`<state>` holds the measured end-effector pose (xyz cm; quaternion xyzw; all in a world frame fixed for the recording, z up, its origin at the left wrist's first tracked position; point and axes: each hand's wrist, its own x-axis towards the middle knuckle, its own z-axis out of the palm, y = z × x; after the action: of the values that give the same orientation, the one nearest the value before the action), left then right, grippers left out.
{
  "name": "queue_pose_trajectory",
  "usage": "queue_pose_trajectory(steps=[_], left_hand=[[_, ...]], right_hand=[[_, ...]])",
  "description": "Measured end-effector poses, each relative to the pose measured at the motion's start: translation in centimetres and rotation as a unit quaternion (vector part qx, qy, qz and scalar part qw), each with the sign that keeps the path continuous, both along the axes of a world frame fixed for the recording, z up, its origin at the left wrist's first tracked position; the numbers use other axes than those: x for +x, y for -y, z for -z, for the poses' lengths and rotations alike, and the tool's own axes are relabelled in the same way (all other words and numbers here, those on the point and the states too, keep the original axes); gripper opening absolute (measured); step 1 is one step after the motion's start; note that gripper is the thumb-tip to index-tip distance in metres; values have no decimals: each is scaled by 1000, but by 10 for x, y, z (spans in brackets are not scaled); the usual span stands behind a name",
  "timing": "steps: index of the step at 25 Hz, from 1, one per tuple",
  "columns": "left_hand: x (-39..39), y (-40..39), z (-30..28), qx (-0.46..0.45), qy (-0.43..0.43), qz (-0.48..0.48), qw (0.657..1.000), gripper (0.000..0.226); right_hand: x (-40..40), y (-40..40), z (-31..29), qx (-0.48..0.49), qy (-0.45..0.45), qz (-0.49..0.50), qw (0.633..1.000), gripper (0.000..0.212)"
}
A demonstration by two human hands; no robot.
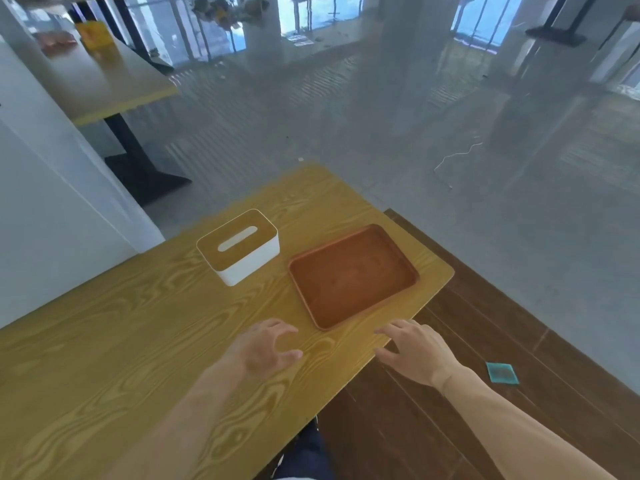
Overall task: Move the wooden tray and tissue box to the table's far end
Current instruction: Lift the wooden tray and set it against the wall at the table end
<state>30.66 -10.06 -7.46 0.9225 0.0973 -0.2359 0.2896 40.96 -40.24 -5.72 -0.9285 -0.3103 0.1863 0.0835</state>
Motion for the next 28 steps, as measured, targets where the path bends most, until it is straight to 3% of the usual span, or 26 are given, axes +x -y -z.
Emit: queue_pose_trajectory(steps=[9, 15, 18, 21, 25, 28], left_hand=[[82, -34, 34, -21, -7, -25, 999, 58], [110, -30, 69, 10, -60, -112, 992, 59], [118, -22, 80, 36, -66, -169, 983, 62], [130, -15, 86, 51, -57, -233, 969, 60], [141, -7, 92, 42, -41, -299, 953, 58], [146, -3, 96, 35, -34, -328, 943, 52]], right_hand=[[82, -34, 33, -54, -56, 36, 996, 49], [117, -24, 68, -119, -84, -27, 989, 46], [129, -22, 75, -106, -87, 9, 990, 37], [135, -19, 80, -93, -111, 126, 981, 37], [136, -2, 89, -37, -225, 332, 916, 41], [143, -2, 95, 105, -288, 497, 811, 49]])
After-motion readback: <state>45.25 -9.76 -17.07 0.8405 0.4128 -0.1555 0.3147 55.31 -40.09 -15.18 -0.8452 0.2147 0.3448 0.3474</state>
